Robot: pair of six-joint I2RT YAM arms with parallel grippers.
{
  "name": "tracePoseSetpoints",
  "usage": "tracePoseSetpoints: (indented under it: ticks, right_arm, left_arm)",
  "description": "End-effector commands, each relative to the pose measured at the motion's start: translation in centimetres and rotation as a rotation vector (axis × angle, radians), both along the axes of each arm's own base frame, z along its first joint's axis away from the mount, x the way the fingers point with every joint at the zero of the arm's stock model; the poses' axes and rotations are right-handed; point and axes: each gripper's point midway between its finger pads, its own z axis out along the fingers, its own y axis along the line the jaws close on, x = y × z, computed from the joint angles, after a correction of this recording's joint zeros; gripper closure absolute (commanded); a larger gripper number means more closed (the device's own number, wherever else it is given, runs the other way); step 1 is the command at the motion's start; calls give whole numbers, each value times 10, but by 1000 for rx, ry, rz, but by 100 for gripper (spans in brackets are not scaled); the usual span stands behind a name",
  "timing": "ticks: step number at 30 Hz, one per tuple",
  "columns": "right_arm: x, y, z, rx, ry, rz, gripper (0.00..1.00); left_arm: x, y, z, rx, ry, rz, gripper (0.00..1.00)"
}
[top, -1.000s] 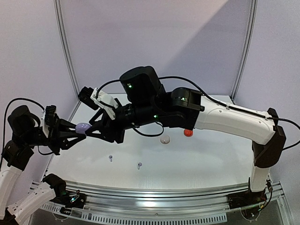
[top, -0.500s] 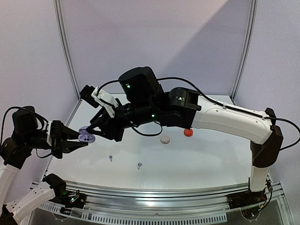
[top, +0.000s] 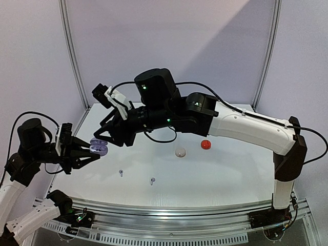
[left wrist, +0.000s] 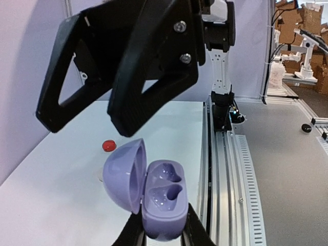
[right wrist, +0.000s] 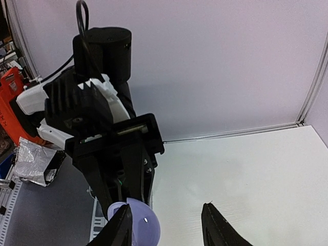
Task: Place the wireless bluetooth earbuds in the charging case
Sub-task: Open the charging case, then pick up the right earbud from the corner of the board.
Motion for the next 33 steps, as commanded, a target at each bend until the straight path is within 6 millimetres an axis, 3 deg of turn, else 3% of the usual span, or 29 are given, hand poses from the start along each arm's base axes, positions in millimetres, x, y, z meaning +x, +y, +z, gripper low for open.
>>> tracePoseSetpoints:
  ticks: [1,5,8,11,13,16,20,22,27,33]
  right_arm:
    - [7,0,28,92,18,9,52]
    - [22,-6,51,170,75,-40,51]
    - [71,-26,54,190,179,-264,52]
    - [131,-72,16,119,355,-661,60]
    - [143,-99,-17,25,417,-838,62]
    - [143,-122,-73,-155,491,-973,59]
    - [127,-126,-159,-418,595,-1013,49]
    - [119,-122,-190,-507,645,-1003,43]
    - [107,-113,-255,-693,702,-974,39]
    - [99,-103,-296,-761,748,-933,38]
  left_arm:
    - [-1,-3,5,-56,87,-9,100]
    - [9,-2,0,-68,142,48,100]
    - [22,3,-1,-96,174,129,100]
    - [34,9,-5,-117,193,208,100]
    - [43,14,-9,-126,202,261,100]
    - [49,19,-12,-133,199,306,100]
    - [52,22,-16,-136,208,327,100]
    - [52,23,-18,-137,214,328,100]
    - [50,23,-18,-135,213,325,100]
    - [52,24,-19,-136,215,330,100]
